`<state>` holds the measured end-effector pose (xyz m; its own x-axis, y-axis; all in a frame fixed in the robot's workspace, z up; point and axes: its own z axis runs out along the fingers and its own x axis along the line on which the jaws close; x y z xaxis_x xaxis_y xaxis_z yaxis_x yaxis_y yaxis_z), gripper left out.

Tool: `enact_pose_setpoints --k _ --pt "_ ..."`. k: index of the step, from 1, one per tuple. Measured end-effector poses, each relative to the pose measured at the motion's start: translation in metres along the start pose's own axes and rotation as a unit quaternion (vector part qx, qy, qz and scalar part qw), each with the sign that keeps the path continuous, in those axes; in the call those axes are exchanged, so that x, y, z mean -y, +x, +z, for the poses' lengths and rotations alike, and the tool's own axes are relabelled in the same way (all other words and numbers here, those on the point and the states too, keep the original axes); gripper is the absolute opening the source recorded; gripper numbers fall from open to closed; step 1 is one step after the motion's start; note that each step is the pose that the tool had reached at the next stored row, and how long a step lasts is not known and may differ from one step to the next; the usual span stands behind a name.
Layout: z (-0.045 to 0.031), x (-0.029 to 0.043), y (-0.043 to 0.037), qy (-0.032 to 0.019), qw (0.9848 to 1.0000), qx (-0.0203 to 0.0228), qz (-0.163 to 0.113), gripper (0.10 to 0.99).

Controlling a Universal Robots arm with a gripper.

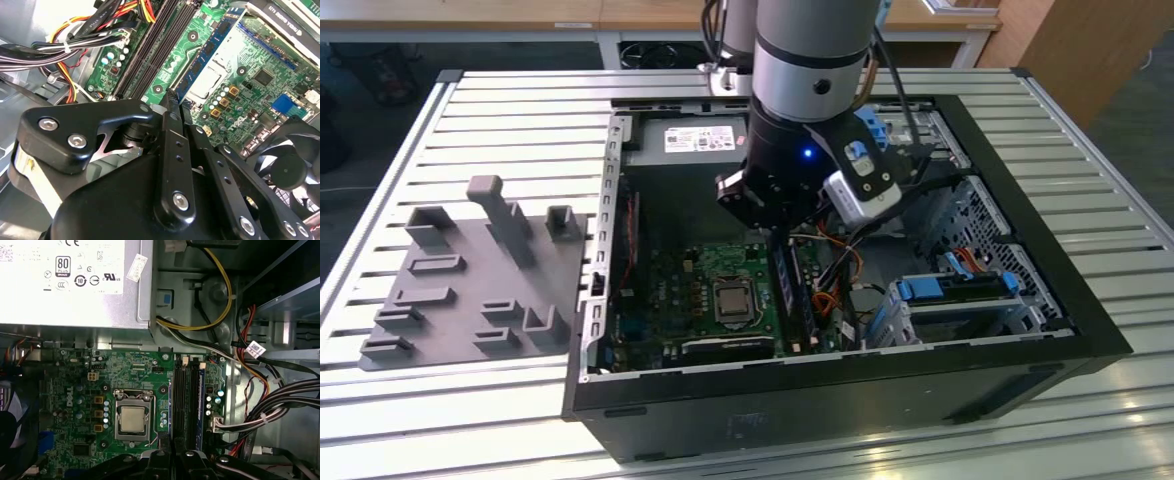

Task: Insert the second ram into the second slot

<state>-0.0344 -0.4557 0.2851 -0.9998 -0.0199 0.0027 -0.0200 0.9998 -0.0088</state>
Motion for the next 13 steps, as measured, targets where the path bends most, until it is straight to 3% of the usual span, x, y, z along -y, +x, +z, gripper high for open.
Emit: enact_pose_setpoints --k 13 --pt "0.0066 -0.0001 0.0 0.0 1.0 0.0 0.0 0.137"
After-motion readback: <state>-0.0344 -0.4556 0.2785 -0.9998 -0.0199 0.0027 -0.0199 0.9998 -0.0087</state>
